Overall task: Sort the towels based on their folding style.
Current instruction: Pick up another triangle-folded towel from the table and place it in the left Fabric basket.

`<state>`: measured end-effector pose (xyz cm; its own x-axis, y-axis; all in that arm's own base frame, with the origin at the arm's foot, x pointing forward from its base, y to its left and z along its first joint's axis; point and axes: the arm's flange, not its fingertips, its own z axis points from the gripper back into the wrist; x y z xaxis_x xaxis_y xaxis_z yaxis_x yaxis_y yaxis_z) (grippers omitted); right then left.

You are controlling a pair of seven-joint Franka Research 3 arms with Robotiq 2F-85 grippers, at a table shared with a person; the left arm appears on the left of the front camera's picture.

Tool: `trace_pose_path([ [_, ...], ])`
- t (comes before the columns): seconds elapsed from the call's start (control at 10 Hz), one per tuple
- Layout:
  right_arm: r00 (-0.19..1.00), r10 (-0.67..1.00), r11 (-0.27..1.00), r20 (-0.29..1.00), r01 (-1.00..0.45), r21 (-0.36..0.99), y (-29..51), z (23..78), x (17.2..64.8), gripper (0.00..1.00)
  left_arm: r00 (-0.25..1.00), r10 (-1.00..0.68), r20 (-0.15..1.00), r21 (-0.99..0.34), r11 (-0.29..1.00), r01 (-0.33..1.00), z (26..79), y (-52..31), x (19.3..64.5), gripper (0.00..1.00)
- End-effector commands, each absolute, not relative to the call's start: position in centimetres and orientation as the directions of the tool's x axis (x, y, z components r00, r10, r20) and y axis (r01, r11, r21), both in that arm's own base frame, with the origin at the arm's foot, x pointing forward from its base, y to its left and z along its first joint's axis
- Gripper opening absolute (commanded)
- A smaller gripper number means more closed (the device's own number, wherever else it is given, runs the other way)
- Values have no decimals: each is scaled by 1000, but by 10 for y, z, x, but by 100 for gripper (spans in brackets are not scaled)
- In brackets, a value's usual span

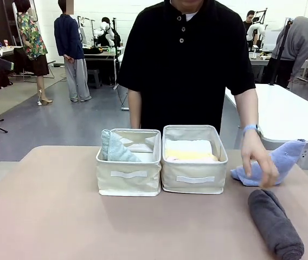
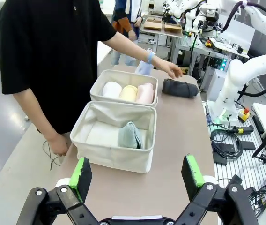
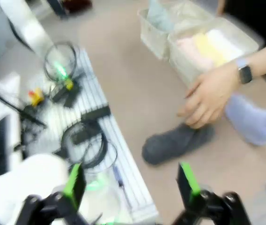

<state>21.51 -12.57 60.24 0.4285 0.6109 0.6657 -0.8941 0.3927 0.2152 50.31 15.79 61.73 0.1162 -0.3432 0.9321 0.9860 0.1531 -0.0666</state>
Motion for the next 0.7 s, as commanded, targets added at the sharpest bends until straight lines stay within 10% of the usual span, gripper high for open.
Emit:
trace_pose_path([
  [0.0, 427, 766, 382, 481, -904, 194, -73, 593, 225, 100, 114, -375, 920, -55, 164, 985, 620, 152, 504, 100],
  [0.6, 430, 870, 447, 242, -894, -19, -7, 534, 267, 100, 114, -375, 920, -55, 164, 985, 620, 152, 504, 100],
])
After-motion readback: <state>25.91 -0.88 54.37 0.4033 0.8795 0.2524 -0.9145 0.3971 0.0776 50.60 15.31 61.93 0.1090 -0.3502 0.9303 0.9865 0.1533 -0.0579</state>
